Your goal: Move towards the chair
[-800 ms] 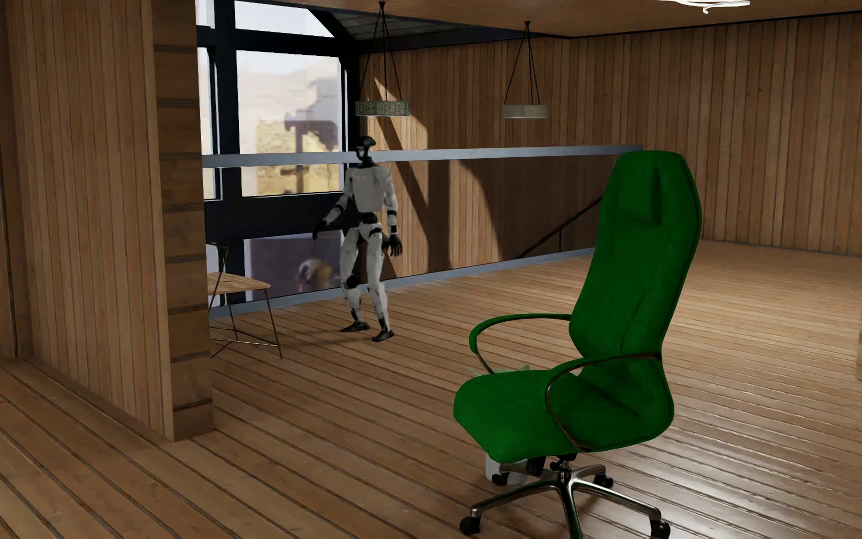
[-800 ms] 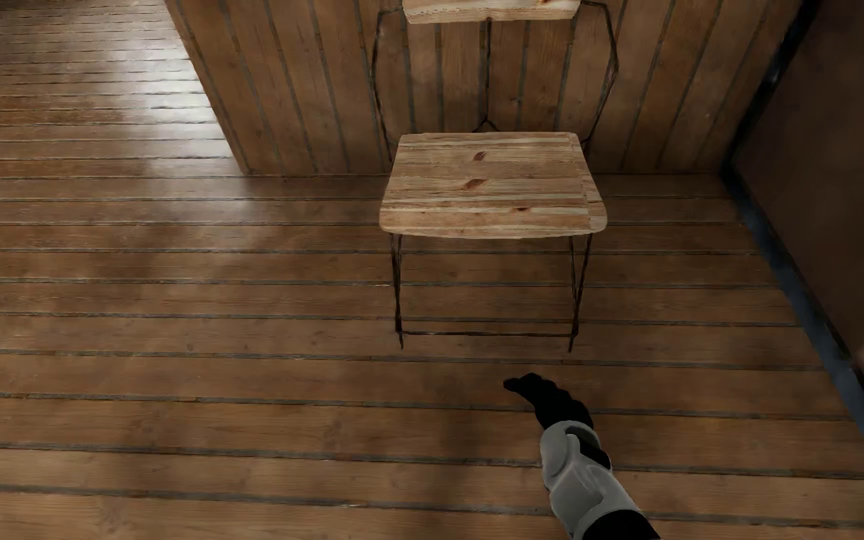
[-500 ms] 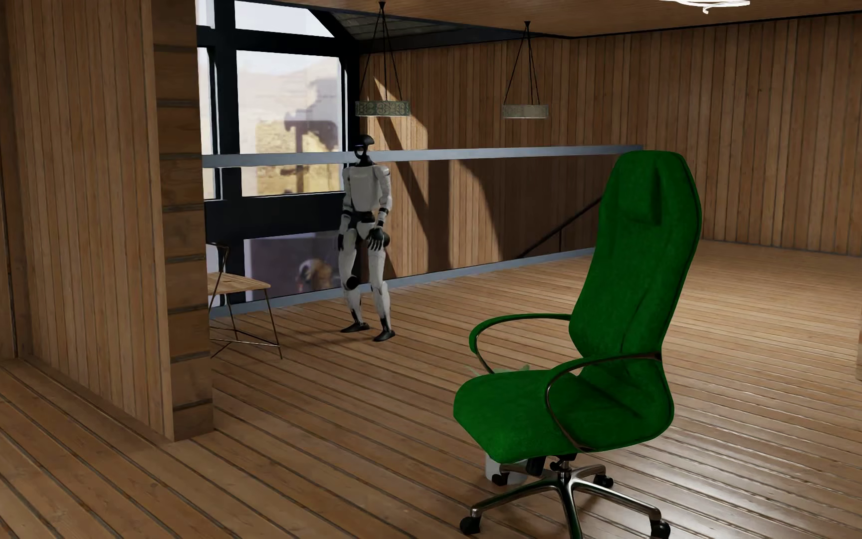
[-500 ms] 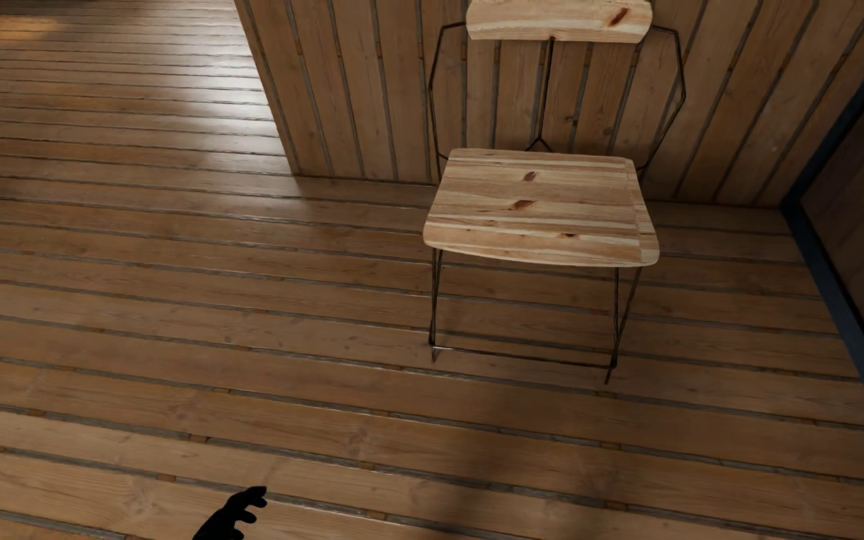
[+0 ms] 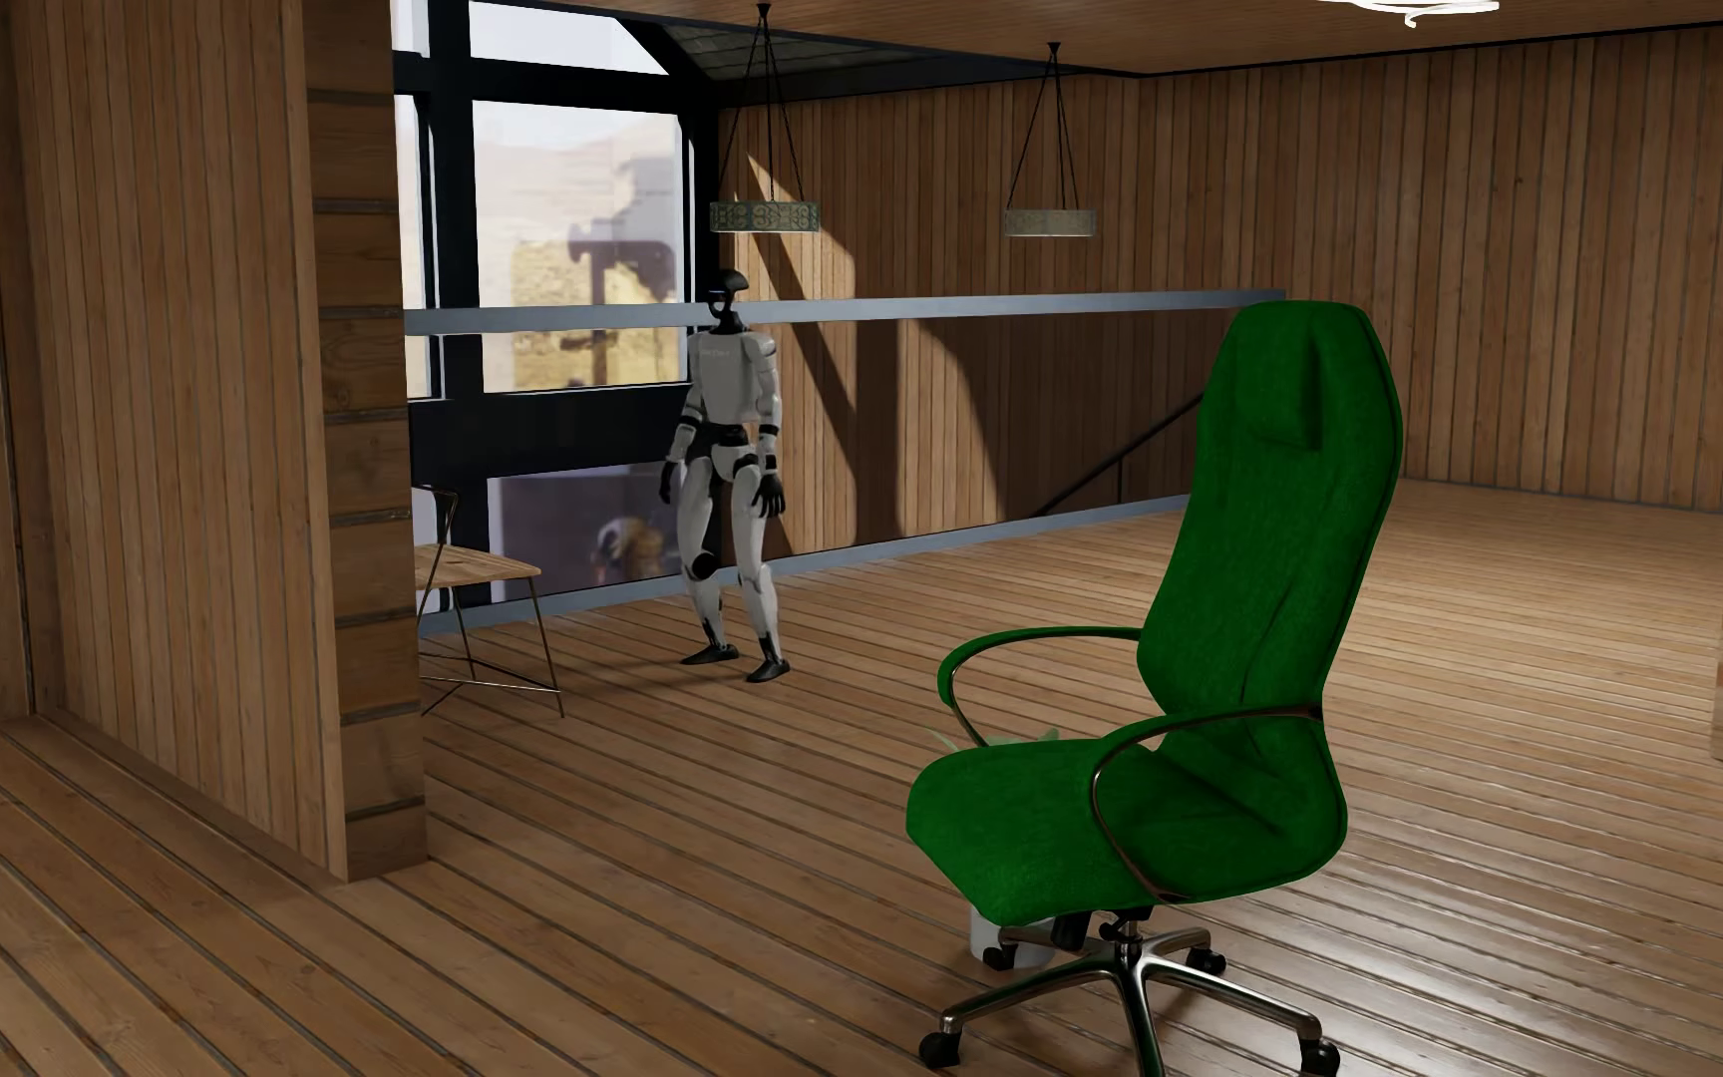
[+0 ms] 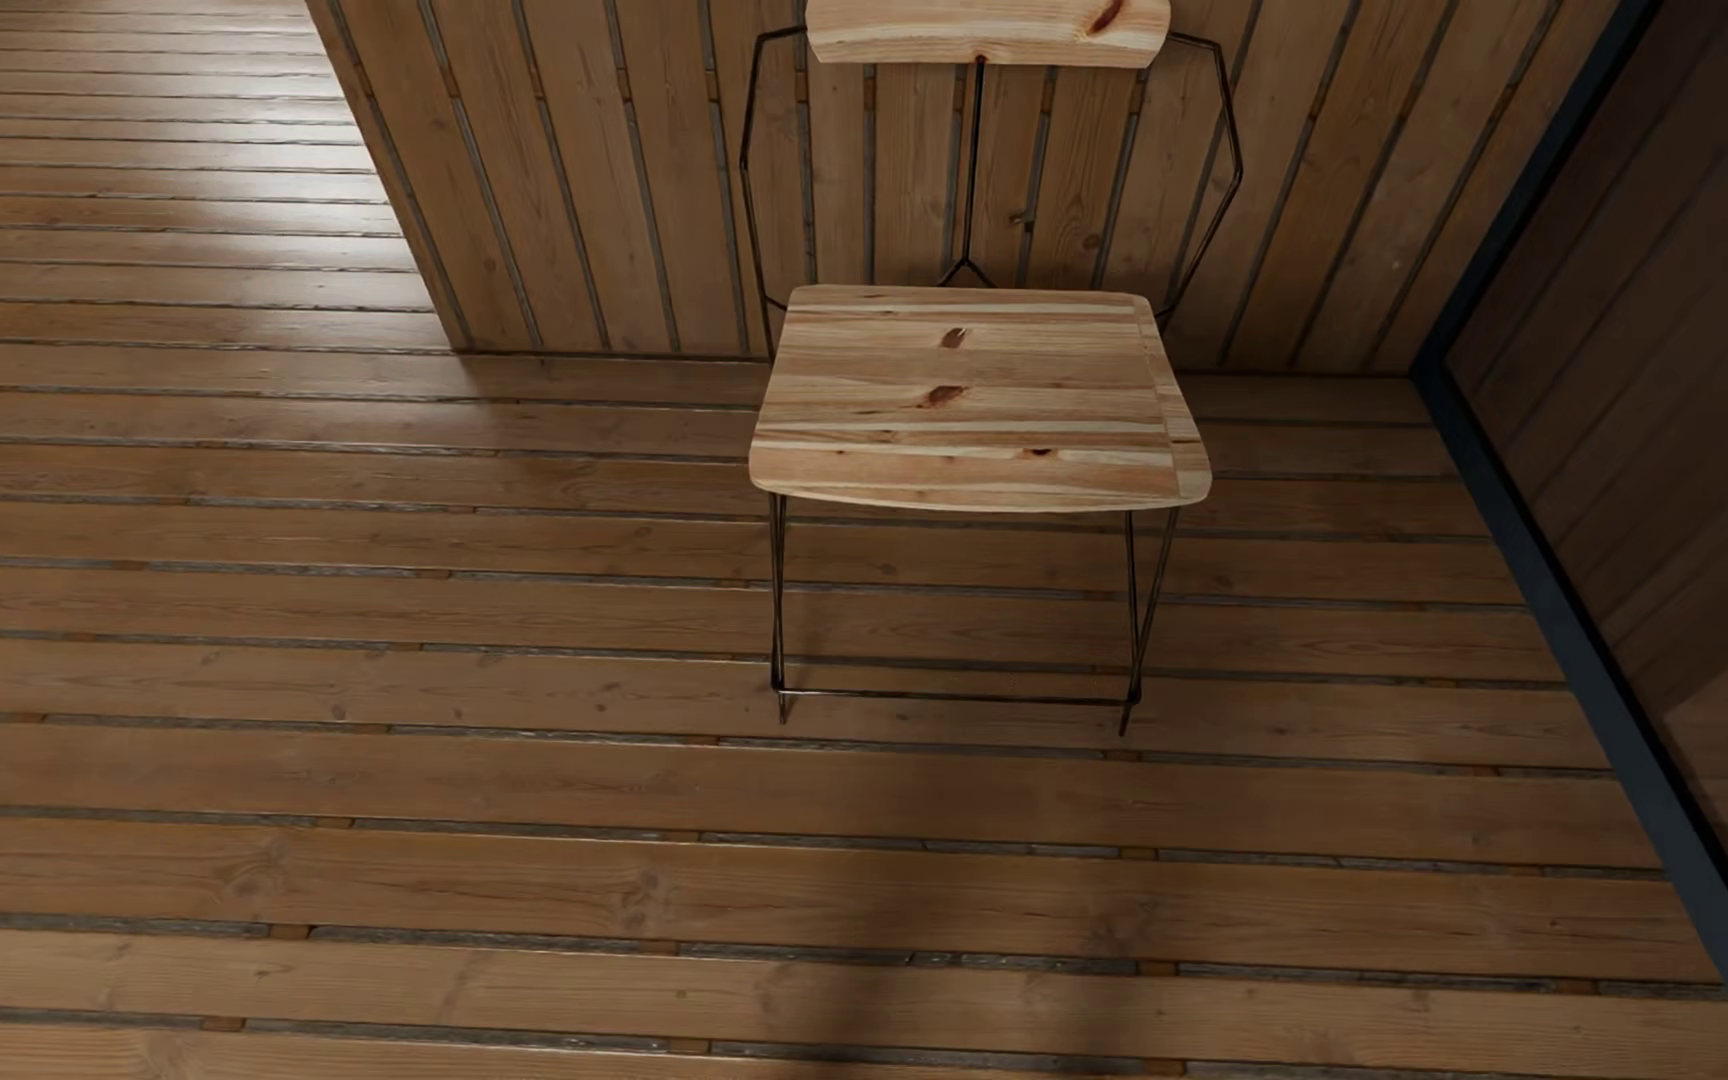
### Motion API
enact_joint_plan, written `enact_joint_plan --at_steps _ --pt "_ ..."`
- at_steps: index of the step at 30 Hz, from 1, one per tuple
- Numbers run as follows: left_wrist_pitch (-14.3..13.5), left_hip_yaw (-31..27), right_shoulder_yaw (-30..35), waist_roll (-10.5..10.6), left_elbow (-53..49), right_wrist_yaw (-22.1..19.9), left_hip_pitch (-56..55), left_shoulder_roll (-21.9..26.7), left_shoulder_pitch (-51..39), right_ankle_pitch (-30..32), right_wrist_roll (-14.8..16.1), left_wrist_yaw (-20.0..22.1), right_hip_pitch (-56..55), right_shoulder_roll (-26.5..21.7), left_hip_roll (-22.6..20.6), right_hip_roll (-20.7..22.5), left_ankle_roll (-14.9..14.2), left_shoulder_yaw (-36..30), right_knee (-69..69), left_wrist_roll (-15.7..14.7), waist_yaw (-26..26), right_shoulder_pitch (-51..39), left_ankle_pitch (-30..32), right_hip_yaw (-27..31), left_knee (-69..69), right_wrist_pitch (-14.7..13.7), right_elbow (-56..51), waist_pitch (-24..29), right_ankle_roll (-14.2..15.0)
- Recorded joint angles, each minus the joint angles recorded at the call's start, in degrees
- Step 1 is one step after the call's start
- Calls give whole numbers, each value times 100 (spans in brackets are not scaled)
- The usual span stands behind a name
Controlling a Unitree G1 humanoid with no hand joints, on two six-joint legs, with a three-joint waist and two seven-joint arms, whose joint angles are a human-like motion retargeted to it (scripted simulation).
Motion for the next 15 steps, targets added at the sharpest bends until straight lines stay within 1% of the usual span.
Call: enact_joint_plan --at_steps 3,4,6,10,14,15 --pt "-196 27 -16 1 -289 -298 -61 -19 3 20 -4 75 -58 -40 33 31 7 86 4 41 71 -348 5 34 27 -192 -379 20 -4" --pt "-271 0 -17 -1 -401 -341 -97 -2 -30 25 33 93 -72 -44 28 27 9 82 1 64 87 -417 15 11 35 -261 -489 27 -8" --pt "-368 -93 93 -11 -638 -349 -176 44 -123 33 -1 138 -91 -76 -3 -3 11 46 -7 119 109 -528 50 -80 33 -318 -588 40 -14" --pt "-664 -447 371 -35 -1182 -275 -417 152 -287 23 -18 242 -107 -54 -110 -108 -9 -80 -20 142 135 -559 130 -426 81 -287 -426 82 -30" --pt "-736 -1061 830 -63 -1546 -24 -792 179 -458 -35 -40 396 -112 -30 -345 -313 -84 -348 2 63 160 -271 246 -1058 147 -203 -75 127 -38" --pt "-812 -1278 968 -73 -1590 43 -900 231 -432 -61 -28 367 -93 -33 -442 -386 -124 -383 3 30 164 -170 281 -1289 151 -197 38 137 -40"
